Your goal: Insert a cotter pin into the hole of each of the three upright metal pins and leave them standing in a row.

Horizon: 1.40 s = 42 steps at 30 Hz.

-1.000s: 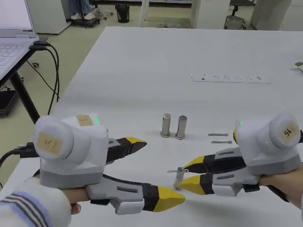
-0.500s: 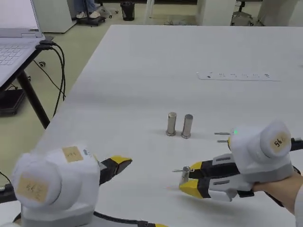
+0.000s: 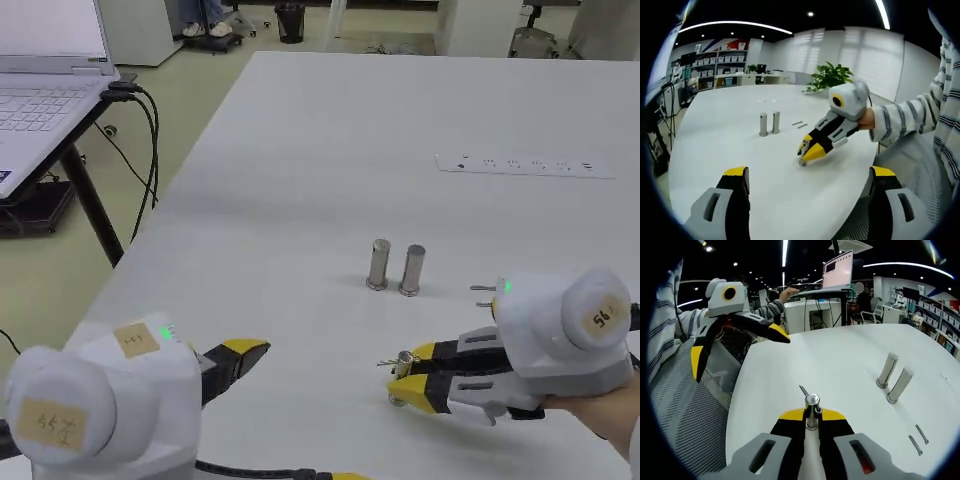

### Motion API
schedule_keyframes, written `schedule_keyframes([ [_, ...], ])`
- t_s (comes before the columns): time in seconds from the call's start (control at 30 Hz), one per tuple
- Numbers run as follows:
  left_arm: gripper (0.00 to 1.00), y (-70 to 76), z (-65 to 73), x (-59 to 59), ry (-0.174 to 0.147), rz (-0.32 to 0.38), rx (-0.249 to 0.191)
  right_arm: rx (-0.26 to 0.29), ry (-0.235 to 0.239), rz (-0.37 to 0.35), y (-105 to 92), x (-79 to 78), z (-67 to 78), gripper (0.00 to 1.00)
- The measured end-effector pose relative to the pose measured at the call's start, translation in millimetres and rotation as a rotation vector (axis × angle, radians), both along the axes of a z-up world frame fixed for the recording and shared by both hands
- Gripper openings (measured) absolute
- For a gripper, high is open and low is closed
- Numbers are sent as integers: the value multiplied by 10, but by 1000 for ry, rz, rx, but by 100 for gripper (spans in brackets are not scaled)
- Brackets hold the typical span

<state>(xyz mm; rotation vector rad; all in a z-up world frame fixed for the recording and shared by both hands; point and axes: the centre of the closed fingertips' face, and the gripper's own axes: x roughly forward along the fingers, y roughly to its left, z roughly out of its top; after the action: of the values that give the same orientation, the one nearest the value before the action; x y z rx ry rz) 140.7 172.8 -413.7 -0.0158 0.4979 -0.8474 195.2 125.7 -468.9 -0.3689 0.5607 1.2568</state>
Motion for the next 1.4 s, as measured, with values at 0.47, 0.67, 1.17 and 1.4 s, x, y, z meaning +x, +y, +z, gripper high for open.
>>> schedule_keyframes([
  [0.47,97,48,56,20,-8,3,-1,8,-59,-33,308,274,136,4],
  [0.67,97,106,91,39,-15,16,-3,3,-63,-32,456,330,140,4],
  [1.17,97,118,96,60,-14,12,-1,-19,-49,-56,507,373,9,4],
  [1.4,97,119,99,59,-13,12,-4,-21,-51,-49,539,357,-7,4],
])
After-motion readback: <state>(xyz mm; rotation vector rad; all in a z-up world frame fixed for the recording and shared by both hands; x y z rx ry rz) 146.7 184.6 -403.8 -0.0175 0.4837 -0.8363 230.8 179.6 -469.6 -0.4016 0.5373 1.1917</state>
